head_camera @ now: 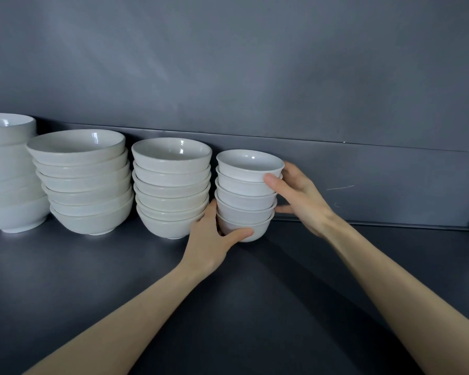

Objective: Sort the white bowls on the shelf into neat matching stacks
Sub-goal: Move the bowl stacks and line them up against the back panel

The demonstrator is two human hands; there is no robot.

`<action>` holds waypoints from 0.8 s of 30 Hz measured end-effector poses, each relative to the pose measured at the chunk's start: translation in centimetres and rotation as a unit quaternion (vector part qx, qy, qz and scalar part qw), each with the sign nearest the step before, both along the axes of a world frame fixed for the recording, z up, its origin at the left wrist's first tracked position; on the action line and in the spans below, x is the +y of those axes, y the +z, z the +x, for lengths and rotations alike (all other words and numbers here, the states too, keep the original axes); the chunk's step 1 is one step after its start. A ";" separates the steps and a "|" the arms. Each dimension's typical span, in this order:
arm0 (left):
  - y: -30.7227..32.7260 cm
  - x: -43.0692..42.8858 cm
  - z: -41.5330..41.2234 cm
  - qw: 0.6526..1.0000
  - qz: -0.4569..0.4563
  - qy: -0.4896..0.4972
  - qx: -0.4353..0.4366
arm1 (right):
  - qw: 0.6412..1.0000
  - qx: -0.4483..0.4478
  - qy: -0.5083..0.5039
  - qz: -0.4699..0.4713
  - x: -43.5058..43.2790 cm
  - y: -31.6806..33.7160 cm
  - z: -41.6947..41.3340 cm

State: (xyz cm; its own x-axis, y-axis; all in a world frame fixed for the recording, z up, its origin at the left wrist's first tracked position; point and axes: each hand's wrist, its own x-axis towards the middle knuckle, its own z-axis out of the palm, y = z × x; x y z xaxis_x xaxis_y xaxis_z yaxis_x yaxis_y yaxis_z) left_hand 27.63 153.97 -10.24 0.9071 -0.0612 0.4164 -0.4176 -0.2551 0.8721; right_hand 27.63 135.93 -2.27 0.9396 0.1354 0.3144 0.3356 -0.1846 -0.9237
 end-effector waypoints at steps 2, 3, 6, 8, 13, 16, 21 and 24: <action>0.0 -0.1 0.0 1.000 -0.002 0.001 0.003 | 1.000 -0.001 0.000 0.003 0.0 0.0 0.0; 0.0 -0.1 0.0 1.000 -0.003 0.002 0.003 | 1.000 -0.001 -0.001 0.005 0.1 0.0 0.0; 0.0 -0.1 0.0 1.000 0.000 0.005 0.001 | 1.000 -0.003 0.000 0.006 0.0 0.0 0.1; 0.0 -0.1 0.0 1.000 0.000 0.005 0.001 | 1.000 -0.004 0.001 0.005 0.0 -0.1 0.1; -0.1 0.0 0.1 1.000 0.011 0.005 0.000 | 1.000 -0.004 0.005 0.006 0.0 -0.1 0.2; 0.1 0.0 0.0 1.000 0.028 0.005 -0.004 | 1.000 -0.003 0.006 0.001 0.0 -0.1 0.2; 0.3 0.1 0.1 0.998 0.055 0.012 0.001 | 1.000 0.000 0.009 -0.013 0.0 0.0 0.1; 0.4 0.0 0.0 0.998 0.064 0.018 0.006 | 1.000 0.005 0.014 -0.020 0.0 0.1 0.0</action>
State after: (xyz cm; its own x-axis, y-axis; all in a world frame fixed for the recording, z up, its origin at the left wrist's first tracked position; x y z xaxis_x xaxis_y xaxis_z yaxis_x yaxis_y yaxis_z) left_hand 27.63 153.94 -9.89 0.9143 -0.0804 0.3969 -0.3963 -0.3797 0.8359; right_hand 27.65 135.90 -2.18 0.9382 0.1744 0.2990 0.3322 -0.2111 -0.9193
